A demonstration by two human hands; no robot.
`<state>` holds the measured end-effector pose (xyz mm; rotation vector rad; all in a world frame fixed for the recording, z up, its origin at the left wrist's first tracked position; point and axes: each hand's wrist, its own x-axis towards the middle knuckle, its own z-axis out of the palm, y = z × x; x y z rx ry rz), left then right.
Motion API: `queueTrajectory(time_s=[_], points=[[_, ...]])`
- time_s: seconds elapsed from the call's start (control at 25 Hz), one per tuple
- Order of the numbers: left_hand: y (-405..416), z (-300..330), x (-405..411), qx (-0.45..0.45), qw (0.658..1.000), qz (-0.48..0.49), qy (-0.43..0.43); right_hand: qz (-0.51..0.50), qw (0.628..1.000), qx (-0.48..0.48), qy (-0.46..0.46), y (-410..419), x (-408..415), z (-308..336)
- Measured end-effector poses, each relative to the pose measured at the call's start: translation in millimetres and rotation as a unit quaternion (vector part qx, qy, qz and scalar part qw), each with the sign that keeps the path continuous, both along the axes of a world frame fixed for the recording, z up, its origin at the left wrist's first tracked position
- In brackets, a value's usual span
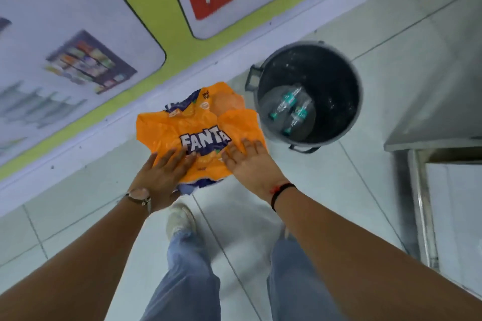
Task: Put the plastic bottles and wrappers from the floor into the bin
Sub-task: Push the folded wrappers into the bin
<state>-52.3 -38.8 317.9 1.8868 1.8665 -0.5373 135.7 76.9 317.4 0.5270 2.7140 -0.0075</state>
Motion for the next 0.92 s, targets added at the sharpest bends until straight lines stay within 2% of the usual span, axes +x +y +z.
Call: queueTrajectory(time_s=[0.16, 0.24, 0.36, 0.48, 0.56, 0.68, 0.84, 0.92], points=[[61, 60, 44, 0.095, 0.995, -0.006, 0.008, -0.069, 0.995, 0.048, 0.05, 63, 65, 80], [95, 65, 70, 0.13, 0.991, -0.02, 0.015, -0.106, 0.991, 0.058, 0.051, 83, 90, 90], [162, 58, 111, 0.122, 0.992, -0.02, -0.028, -0.167, 0.985, 0.028, 0.018, 116, 130, 74], [217, 13, 130, 0.064, 0.997, -0.017, -0.045, -0.227, 0.973, -0.016, -0.029, 136, 140, 20], [239, -27, 132, 0.005, 0.997, -0.067, -0.035, -0.234, 0.971, -0.038, -0.025, 146, 133, -18], [264, -88, 122, -0.098, 0.994, -0.018, -0.039, -0.246, 0.958, -0.13, -0.066, 163, 119, -81], [279, -155, 120, -0.168, 0.983, -0.048, 0.055, -0.283, 0.922, -0.216, -0.151, 185, 100, -141], [278, -174, 127, -0.217, 0.974, -0.035, 0.049, -0.285, 0.9, -0.27, -0.191, 190, 93, -159]])
